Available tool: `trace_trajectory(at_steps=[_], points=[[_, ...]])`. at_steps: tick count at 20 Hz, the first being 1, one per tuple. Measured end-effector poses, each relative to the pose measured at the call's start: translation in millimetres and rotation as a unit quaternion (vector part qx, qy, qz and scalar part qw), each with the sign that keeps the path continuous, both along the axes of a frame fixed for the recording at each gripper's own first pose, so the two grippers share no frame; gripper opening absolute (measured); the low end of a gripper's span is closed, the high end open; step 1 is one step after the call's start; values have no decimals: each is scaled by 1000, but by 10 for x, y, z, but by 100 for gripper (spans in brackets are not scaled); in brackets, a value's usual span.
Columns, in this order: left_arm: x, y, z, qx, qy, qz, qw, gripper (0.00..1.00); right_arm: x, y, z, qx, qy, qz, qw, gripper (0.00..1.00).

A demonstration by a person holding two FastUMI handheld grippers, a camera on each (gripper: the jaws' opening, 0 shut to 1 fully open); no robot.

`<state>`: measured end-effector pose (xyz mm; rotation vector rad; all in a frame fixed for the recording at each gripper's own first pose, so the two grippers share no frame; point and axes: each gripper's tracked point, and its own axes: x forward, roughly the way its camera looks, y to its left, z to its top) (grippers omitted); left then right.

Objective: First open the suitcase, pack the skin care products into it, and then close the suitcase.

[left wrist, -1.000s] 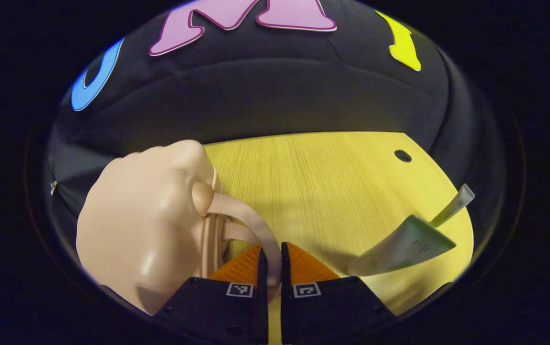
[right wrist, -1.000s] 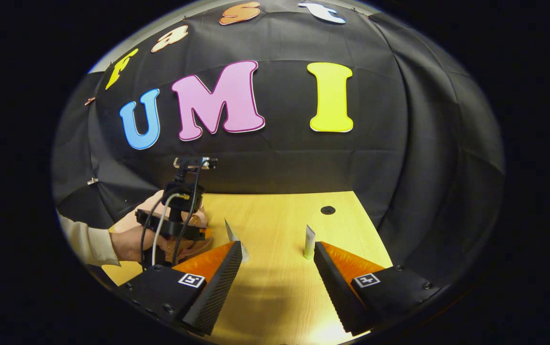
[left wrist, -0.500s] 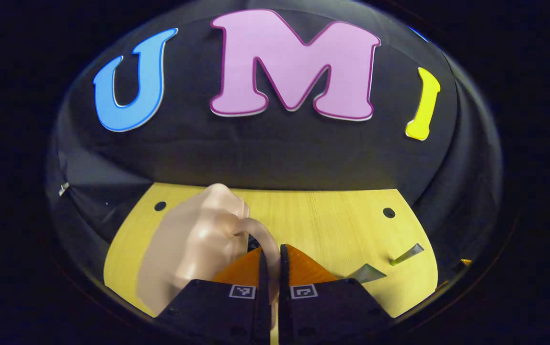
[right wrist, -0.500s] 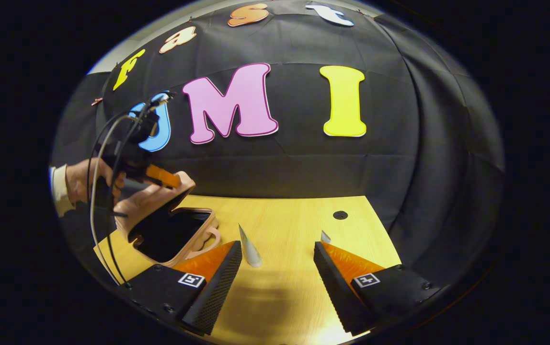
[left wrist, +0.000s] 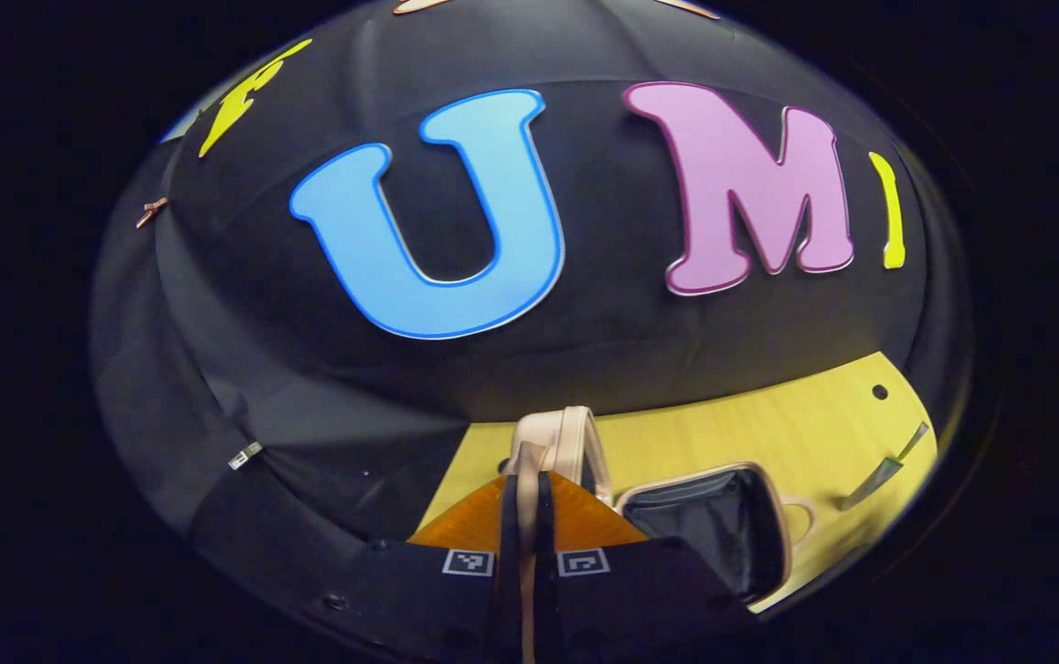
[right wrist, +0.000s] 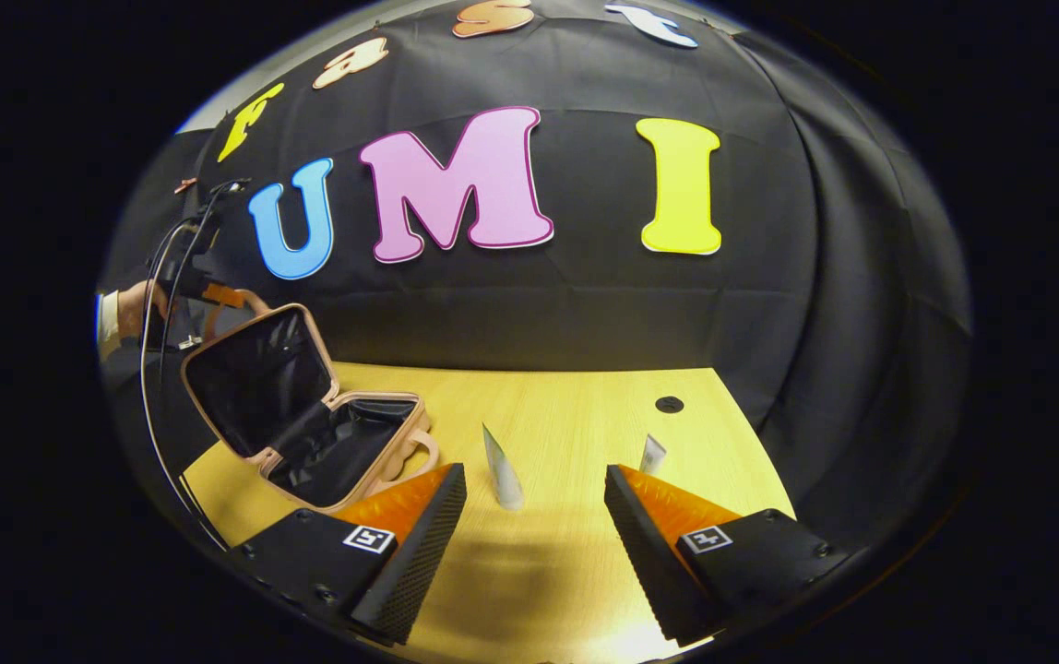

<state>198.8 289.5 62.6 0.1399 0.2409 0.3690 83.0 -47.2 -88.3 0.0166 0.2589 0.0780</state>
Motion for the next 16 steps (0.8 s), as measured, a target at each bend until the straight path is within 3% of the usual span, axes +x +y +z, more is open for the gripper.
trace_trajectory(at_steps=[5,8,13,15,16], points=[[209,1184,-667,-59,4,11,998,11,-7,116,-35,-28,-5,-55,998,96],[328,1751,-1354,-100,54,39,993,10,-9,249,-135,-1,8,-83,997,96],[515,2025,-2277,-181,100,87,974,14,-50,467,-174,-34,1,-76,997,96],[514,2087,-2446,-177,109,107,972,19,-67,482,-197,-27,-1,-78,997,96],[486,2163,-2398,-152,103,120,976,25,-71,464,-205,-25,-2,-81,996,96]])
